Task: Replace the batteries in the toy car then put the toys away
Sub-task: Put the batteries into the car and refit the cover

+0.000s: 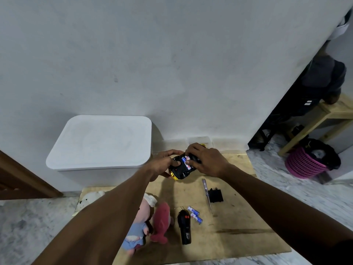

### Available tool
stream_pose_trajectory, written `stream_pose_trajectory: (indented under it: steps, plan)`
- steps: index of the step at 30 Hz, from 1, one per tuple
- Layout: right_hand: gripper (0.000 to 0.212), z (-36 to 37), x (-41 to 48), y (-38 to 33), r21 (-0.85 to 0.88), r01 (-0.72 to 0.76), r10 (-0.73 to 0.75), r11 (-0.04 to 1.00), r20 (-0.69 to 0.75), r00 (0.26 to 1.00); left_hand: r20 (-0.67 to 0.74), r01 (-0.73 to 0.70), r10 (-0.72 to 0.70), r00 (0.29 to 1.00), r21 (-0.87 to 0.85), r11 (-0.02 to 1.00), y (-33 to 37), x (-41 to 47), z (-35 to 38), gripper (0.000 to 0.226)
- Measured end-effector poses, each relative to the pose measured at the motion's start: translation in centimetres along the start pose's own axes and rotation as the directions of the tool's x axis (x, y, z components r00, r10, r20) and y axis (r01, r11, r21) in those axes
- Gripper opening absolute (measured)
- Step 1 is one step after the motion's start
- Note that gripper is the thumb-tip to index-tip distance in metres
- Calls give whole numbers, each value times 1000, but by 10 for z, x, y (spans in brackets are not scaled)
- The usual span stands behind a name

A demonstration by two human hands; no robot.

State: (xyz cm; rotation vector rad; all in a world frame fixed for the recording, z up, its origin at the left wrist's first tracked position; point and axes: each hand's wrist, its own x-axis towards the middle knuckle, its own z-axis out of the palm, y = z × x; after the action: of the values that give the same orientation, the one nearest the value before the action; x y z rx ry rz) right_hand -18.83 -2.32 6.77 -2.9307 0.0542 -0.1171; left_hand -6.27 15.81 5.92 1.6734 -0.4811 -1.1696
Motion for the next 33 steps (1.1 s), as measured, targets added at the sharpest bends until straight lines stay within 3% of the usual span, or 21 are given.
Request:
stream_pose_trajectory:
  steps: [15, 18, 33]
  plan:
    - [29, 6, -2, 3, -16, 36, -35, 999, 24, 999, -4, 45, -45, 999, 67, 997, 8, -6, 13, 33]
    - [28, 2, -2, 3, -12, -16, 16, 1000, 13, 1000, -3, 44, -44, 999, 50, 998, 7, -4, 17, 40]
    - [30, 7, -1, -3, -63, 27, -27, 998, 10, 1000, 0, 45, -45, 999, -1, 999, 1, -7, 13, 42]
